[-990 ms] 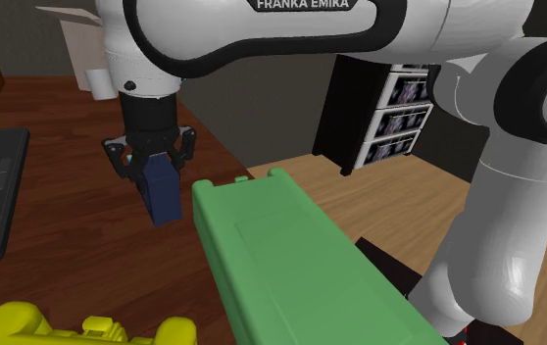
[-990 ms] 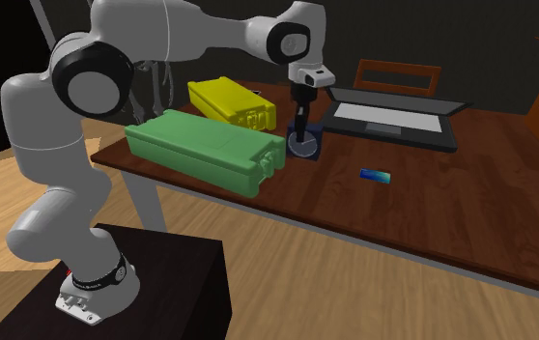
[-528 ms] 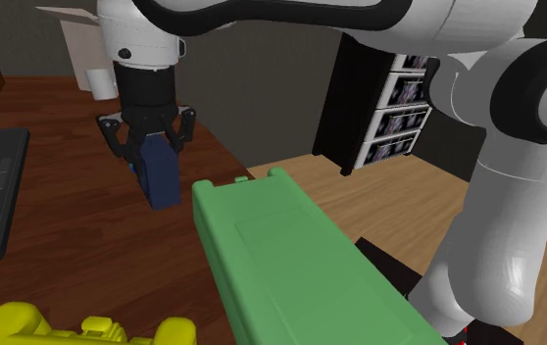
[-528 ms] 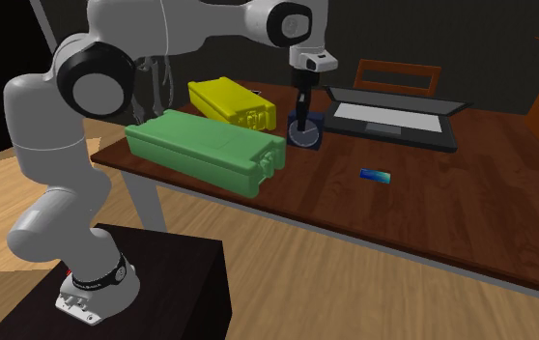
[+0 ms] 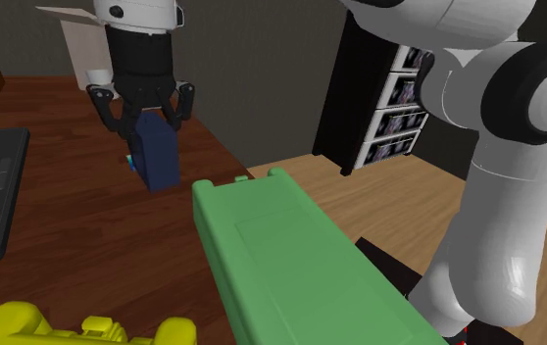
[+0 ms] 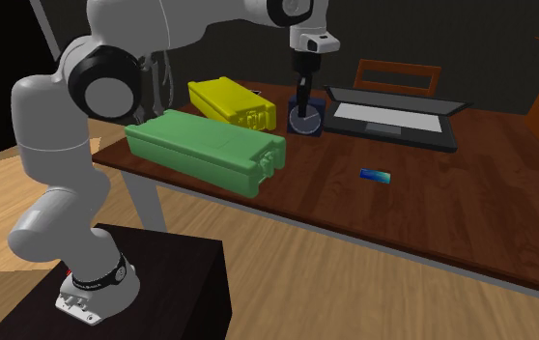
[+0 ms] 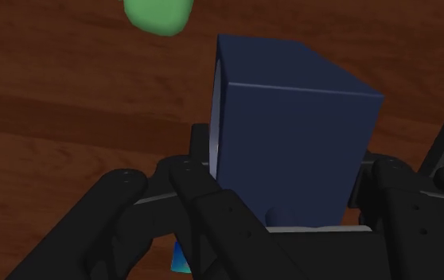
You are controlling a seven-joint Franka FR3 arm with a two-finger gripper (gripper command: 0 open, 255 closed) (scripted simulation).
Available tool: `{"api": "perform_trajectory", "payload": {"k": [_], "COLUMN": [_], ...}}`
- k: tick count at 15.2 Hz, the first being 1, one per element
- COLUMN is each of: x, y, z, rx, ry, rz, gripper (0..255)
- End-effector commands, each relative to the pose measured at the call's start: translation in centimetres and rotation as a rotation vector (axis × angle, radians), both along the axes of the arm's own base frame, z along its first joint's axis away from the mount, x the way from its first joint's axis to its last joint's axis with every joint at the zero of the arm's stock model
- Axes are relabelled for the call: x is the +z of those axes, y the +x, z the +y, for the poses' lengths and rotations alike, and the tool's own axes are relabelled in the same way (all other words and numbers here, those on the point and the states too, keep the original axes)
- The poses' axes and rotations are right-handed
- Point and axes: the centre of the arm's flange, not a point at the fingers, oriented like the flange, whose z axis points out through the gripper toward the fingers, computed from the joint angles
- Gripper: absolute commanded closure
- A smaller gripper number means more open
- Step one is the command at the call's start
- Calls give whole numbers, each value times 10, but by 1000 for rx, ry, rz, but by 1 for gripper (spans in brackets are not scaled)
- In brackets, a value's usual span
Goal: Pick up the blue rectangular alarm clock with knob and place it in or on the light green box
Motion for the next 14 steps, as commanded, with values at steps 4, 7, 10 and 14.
{"api": "perform_trajectory", "payload": {"k": [4,7,10,14], "x": [27,43,59,73], "y": [0,0,0,-13], "z": [-1,-1,-1,-3], "rx": [0,0,0,0], "ry": [0,0,0,0], "rz": [0,0,0,0], "gripper": [255,255,255,255]}}
